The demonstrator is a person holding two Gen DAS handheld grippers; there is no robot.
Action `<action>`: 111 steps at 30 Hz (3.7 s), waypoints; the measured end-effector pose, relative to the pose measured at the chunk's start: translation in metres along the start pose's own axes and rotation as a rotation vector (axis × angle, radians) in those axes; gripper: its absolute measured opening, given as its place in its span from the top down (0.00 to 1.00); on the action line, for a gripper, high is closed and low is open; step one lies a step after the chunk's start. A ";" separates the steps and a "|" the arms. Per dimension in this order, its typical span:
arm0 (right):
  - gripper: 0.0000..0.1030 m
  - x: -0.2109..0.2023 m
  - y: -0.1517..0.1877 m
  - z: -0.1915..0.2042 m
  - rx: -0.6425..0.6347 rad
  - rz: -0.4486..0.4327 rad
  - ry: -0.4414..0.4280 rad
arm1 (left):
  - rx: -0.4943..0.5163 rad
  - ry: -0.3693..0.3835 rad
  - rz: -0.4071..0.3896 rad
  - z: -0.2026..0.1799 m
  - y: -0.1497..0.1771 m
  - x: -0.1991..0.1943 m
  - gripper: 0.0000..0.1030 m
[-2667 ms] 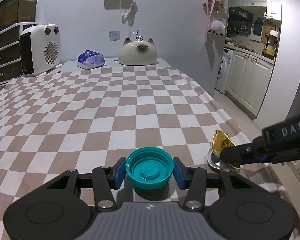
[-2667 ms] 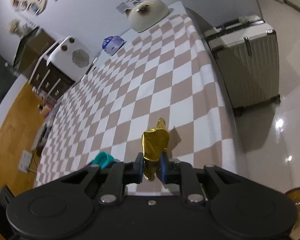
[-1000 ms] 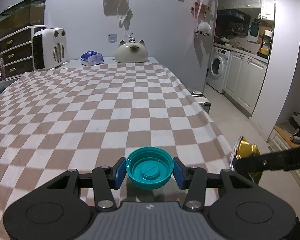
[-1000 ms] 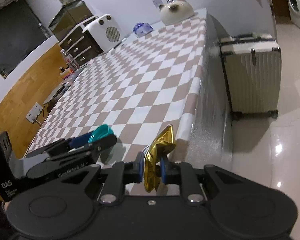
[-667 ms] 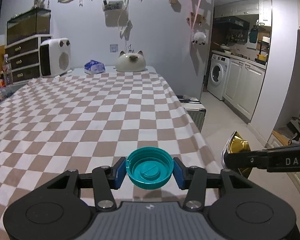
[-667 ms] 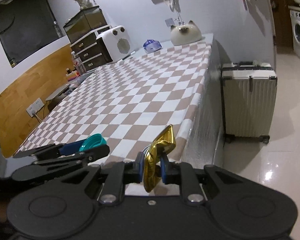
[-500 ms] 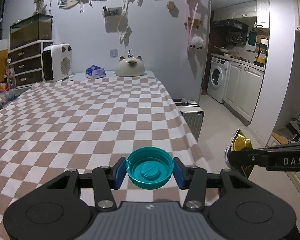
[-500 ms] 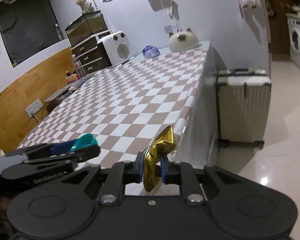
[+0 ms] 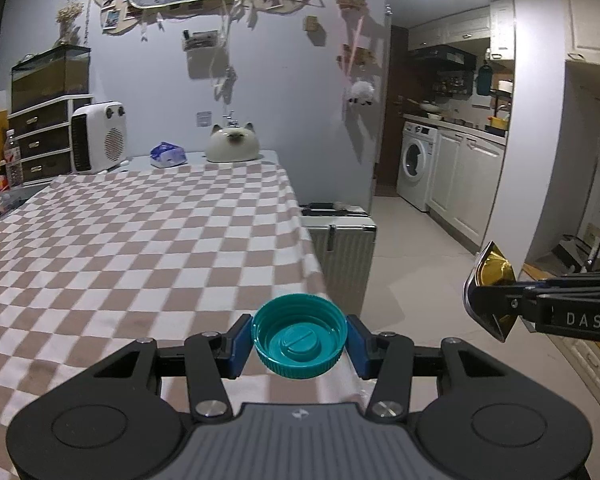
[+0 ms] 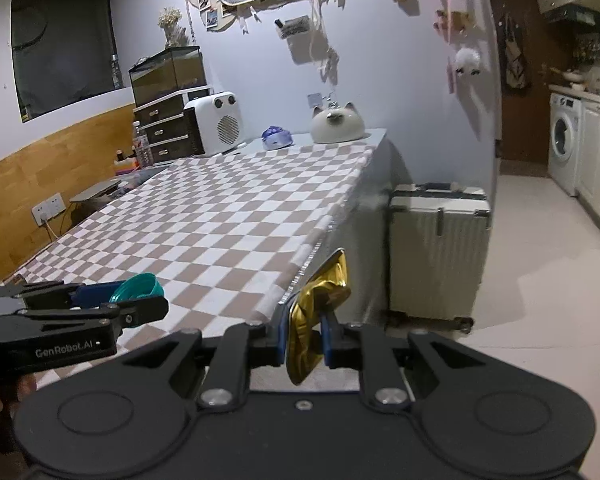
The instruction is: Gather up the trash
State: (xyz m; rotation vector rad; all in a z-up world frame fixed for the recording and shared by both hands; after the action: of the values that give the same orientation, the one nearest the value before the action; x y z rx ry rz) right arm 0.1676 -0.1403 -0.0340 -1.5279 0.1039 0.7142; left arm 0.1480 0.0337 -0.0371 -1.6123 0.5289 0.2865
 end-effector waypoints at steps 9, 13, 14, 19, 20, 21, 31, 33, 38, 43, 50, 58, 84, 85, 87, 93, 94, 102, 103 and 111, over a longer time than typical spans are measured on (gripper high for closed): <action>0.83 -0.041 0.029 -0.039 -0.015 -0.012 0.099 | 0.015 0.059 0.021 -0.061 0.017 0.008 0.52; 0.83 -0.055 0.043 -0.063 0.008 -0.009 0.134 | 0.033 0.093 0.050 -0.091 0.030 0.019 0.52; 0.83 -0.058 0.047 -0.070 0.014 -0.007 0.146 | 0.037 0.099 0.058 -0.097 0.034 0.022 0.52; 0.83 -0.067 0.073 -0.101 0.052 0.019 0.187 | 0.051 0.133 0.108 -0.128 0.054 0.044 0.51; 0.83 -0.067 0.079 -0.108 0.060 0.028 0.195 | 0.051 0.140 0.119 -0.134 0.059 0.049 0.51; 0.83 -0.067 0.085 -0.114 0.067 0.037 0.202 | 0.052 0.146 0.129 -0.138 0.063 0.053 0.51; 0.83 -0.041 0.151 -0.166 0.164 0.158 0.257 | 0.033 0.183 0.311 -0.161 0.132 0.129 0.51; 0.83 -0.028 0.166 -0.175 0.185 0.194 0.262 | 0.025 0.178 0.355 -0.160 0.149 0.148 0.51; 0.83 0.009 0.205 -0.188 0.222 0.289 0.254 | -0.001 0.156 0.447 -0.151 0.189 0.195 0.51; 0.83 0.054 0.244 -0.194 0.272 0.385 0.218 | -0.038 0.138 0.524 -0.140 0.220 0.241 0.51; 0.83 0.117 0.277 -0.204 0.324 0.464 0.181 | -0.074 0.122 0.542 -0.130 0.228 0.296 0.51; 0.82 0.176 0.293 -0.216 0.306 0.522 0.144 | -0.126 0.093 0.595 -0.123 0.238 0.337 0.33; 0.50 0.199 0.330 -0.226 0.304 0.630 0.126 | -0.058 -0.024 0.728 -0.098 0.278 0.336 0.08; 0.46 0.198 0.330 -0.226 0.301 0.628 0.131 | -0.060 -0.028 0.732 -0.096 0.279 0.335 0.07; 0.37 0.194 0.328 -0.225 0.294 0.626 0.146 | -0.062 -0.040 0.738 -0.093 0.280 0.332 0.04; 0.23 0.183 0.323 -0.223 0.281 0.623 0.175 | -0.066 -0.049 0.736 -0.088 0.277 0.320 0.00; 0.21 0.180 0.322 -0.222 0.284 0.620 0.178 | -0.066 -0.049 0.734 -0.088 0.275 0.318 0.00; 0.00 0.154 0.310 -0.218 0.256 0.591 0.221 | -0.040 -0.054 0.697 -0.092 0.261 0.295 0.00; 0.00 0.150 0.308 -0.218 0.254 0.586 0.230 | -0.036 -0.057 0.689 -0.093 0.258 0.291 0.00; 0.00 0.103 0.288 -0.220 0.259 0.535 0.293 | -0.044 -0.010 0.611 -0.105 0.226 0.248 0.00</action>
State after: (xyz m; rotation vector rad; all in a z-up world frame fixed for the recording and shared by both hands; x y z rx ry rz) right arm 0.1914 -0.3401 -0.3527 -1.3510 0.8195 0.8496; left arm 0.2364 -0.1204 -0.3405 -1.4576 1.0092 0.7629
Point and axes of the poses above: each gripper's, at about its wrist camera, not at the fingertips, and x roughly the way its jaws point, z to its left, y to its underside, the point moved 6 cm from there along x, roughly the way its jaws point, and after that the axes turned 6 degrees about -x, right-handed, at the moved point
